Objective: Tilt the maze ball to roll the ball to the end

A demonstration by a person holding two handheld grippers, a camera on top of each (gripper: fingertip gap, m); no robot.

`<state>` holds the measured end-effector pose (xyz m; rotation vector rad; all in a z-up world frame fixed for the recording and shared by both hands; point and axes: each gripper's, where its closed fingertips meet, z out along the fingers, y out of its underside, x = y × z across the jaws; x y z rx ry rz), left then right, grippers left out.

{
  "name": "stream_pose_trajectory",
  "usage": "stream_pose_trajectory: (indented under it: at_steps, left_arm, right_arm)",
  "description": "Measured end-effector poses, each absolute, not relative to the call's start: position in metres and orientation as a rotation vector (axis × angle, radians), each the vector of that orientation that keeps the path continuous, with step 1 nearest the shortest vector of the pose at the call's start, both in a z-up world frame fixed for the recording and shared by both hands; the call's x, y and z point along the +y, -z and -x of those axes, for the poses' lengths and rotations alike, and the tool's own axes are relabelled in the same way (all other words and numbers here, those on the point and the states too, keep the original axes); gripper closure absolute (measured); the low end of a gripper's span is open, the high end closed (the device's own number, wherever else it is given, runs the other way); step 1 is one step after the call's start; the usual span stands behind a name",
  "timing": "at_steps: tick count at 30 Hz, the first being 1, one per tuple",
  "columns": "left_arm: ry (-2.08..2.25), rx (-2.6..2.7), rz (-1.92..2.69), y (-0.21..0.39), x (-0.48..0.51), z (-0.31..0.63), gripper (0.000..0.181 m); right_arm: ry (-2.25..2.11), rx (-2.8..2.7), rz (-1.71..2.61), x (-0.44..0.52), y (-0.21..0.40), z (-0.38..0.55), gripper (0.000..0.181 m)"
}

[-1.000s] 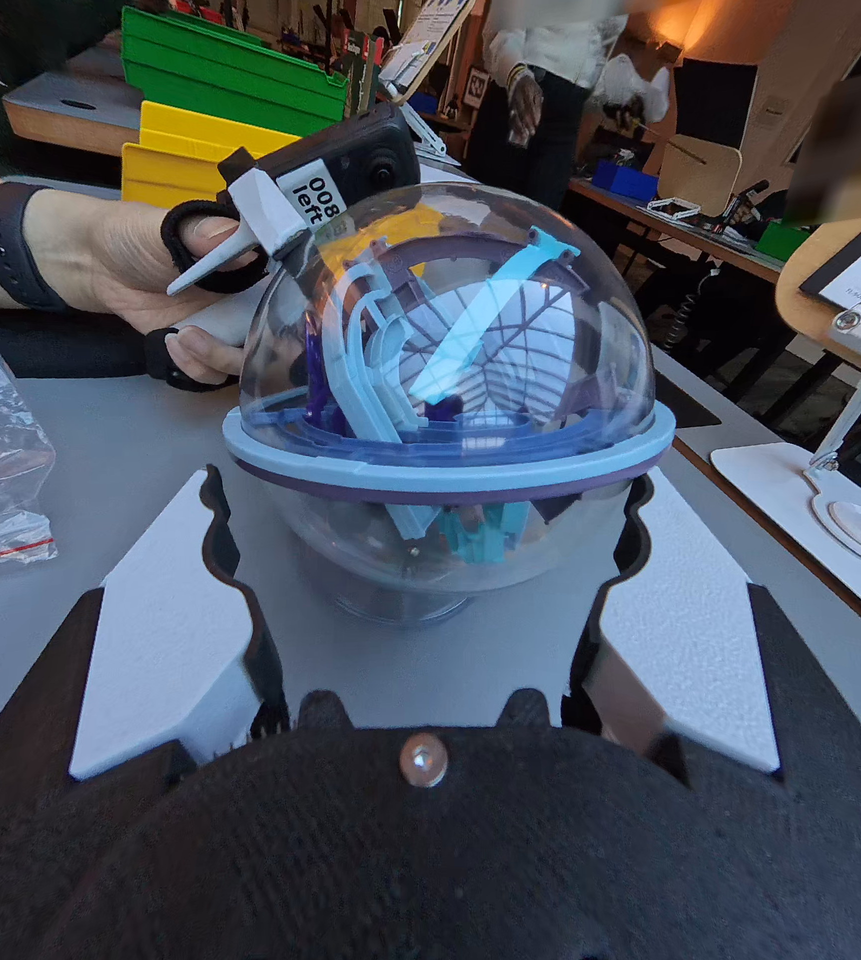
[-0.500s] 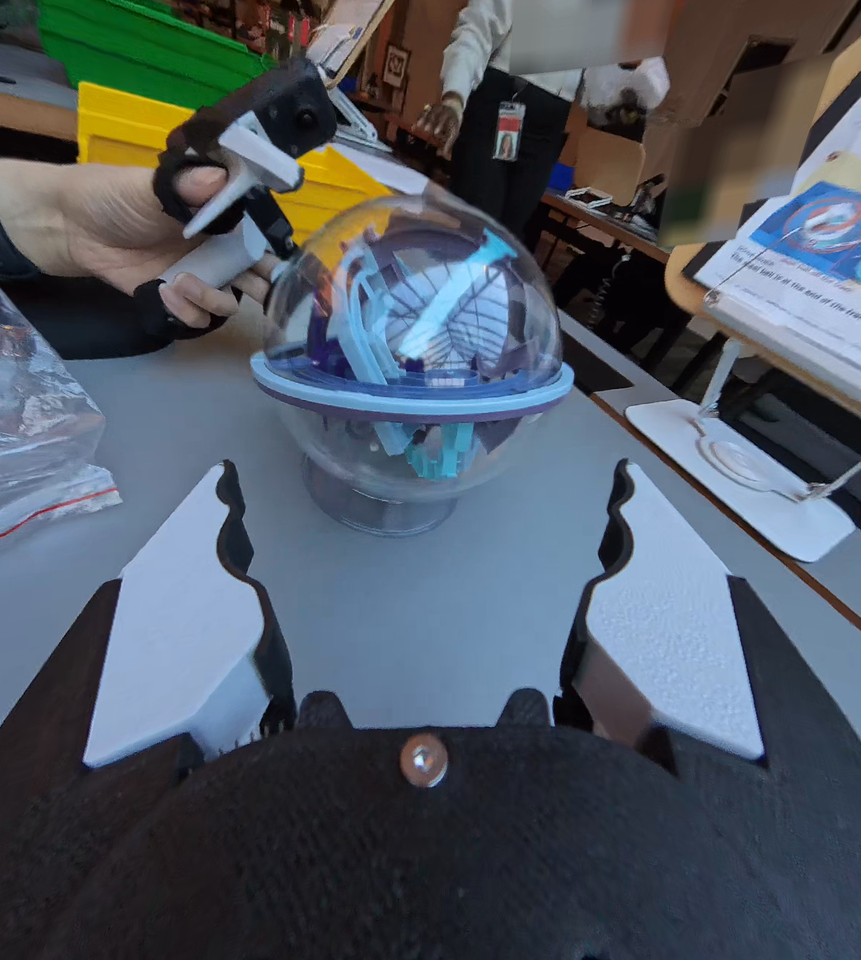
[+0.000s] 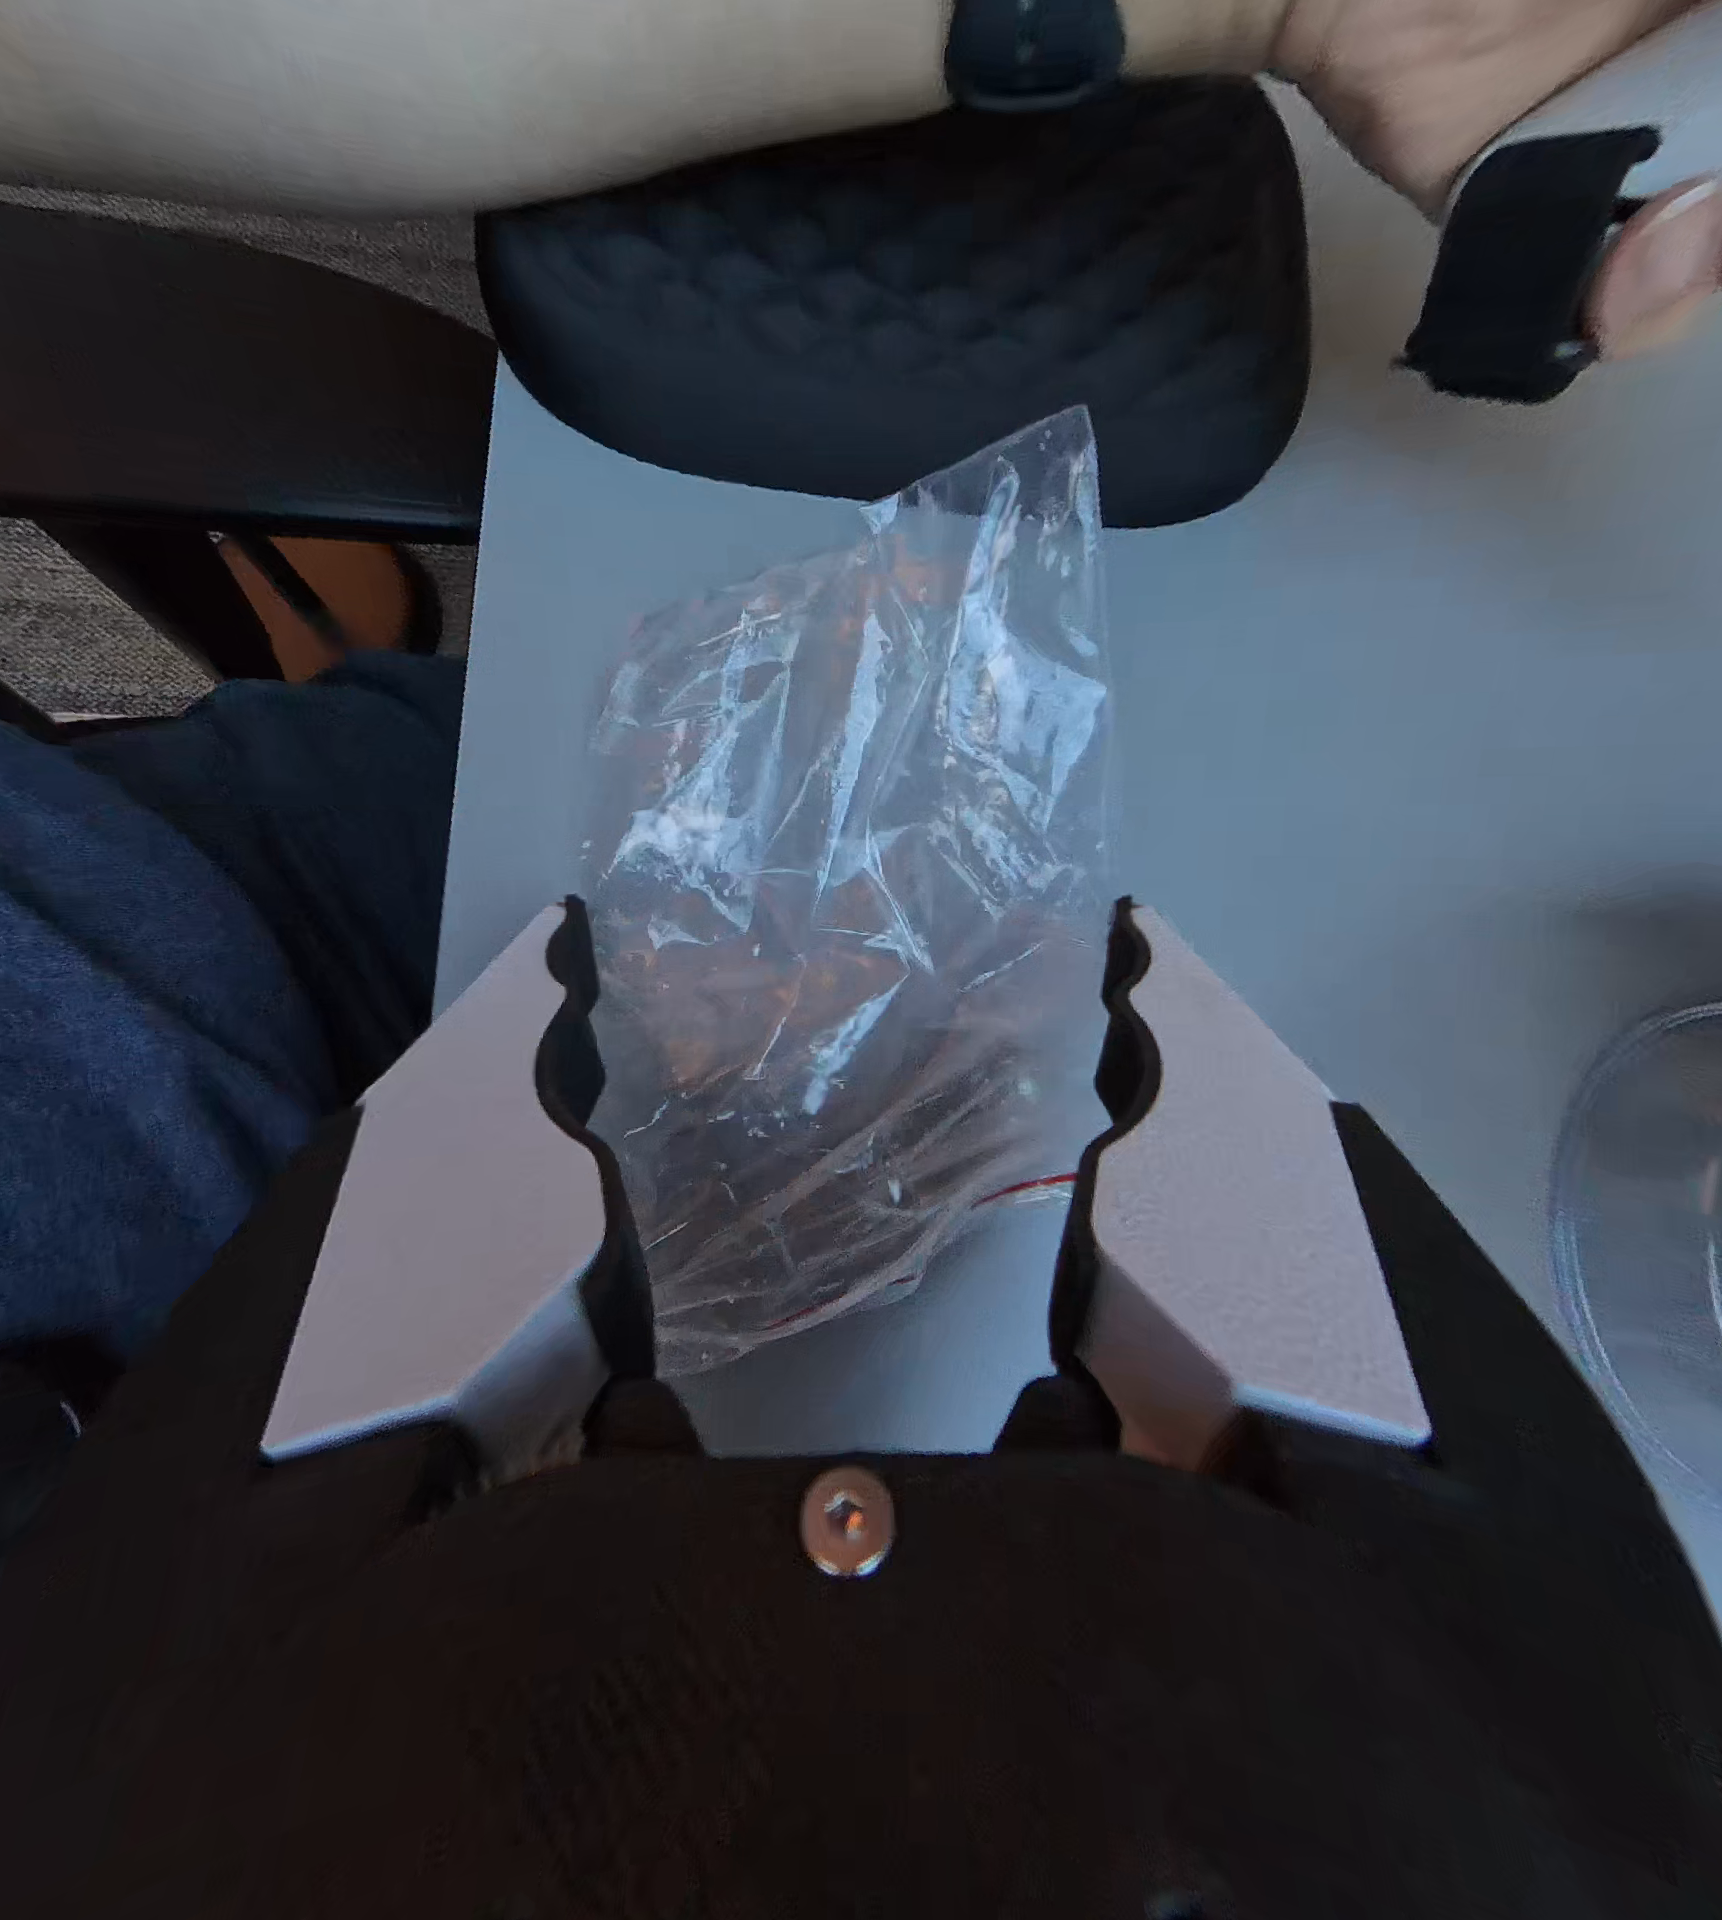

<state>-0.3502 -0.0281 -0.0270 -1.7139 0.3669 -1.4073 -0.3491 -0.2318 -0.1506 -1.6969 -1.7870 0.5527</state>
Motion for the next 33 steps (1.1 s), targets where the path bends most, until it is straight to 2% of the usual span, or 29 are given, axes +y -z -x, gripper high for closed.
stream_pose_trajectory:
  at_steps: [2,5,8,13,18,21,25,30,33]
  left_arm:
    - [1.405,0.374,1.706,0.024,-0.028,0.351,0.044]
    - [1.408,0.38,1.695,0.021,-0.029,0.351,0.044]
    - [1.414,0.387,1.692,0.02,-0.031,0.352,0.044]
    - [1.413,0.402,1.68,0.016,-0.032,0.353,0.044]
    - [1.434,0.428,1.674,0.013,-0.036,0.348,0.044]
    - [1.417,0.448,1.694,0.019,-0.037,0.344,0.044]
    - [1.415,0.444,1.725,0.028,-0.036,0.343,0.044]
    - [1.4,0.431,1.742,0.033,-0.032,0.348,0.044]
    - [1.412,0.435,1.749,0.034,-0.032,0.348,0.044]
  right_arm:
    - [-0.564,-1.787,1.73,-0.233,0.152,0.348,0.098]
    - [-0.628,-1.738,1.774,-0.231,0.145,0.342,0.132]
    - [-0.677,-1.631,1.799,-0.223,0.126,0.32,0.144]
    - [-0.552,-1.363,1.865,-0.18,0.058,0.218,0.146]
    - [-0.05,-1.055,1.975,-0.029,-0.008,0.053,0.147]
    - [-0.02,-0.858,2.14,0.073,0.002,-0.016,0.148]
    - [-0.11,-0.651,2.303,0.165,0.043,-0.049,0.15]
    - [-0.015,-0.597,2.489,0.209,0.103,-0.071,0.15]
    - [-0.039,-0.588,2.544,0.211,0.116,-0.076,0.15]
